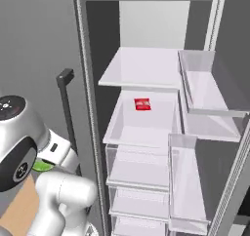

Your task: Grab a lemon wedge from the fridge and one ice cube from the ice bowl, and put them in the glass of lemonade.

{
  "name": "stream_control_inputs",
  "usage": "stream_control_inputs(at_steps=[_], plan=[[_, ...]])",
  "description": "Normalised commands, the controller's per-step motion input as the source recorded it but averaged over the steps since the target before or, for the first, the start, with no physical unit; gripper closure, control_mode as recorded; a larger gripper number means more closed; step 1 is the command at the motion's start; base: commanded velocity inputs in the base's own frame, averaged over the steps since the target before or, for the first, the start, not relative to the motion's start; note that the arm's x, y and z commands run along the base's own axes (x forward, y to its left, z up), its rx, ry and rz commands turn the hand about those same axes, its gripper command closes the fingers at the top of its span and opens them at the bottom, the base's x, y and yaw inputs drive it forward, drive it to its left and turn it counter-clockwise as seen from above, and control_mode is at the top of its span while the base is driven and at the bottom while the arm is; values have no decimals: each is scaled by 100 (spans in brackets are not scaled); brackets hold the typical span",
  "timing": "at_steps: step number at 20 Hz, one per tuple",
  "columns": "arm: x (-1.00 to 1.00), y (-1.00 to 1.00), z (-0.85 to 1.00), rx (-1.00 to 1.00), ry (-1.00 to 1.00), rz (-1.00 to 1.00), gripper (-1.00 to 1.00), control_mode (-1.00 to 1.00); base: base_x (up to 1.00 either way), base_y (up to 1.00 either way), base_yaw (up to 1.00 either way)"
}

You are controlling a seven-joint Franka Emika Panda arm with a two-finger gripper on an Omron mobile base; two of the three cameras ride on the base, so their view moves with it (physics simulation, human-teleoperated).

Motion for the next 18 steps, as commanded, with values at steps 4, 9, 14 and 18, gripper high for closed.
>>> stream_control_inputs(at_steps=[4,9,14,18], plan=[[0,0,0,0,0,0,100,100,-1,67,-37],[0,0,0,0,0,0,100,100,-37,-21,-66],[0,0,0,0,0,0,100,100,0,-14,-83],[0,0,0,0,0,0,100,100,12,-24,-82]])
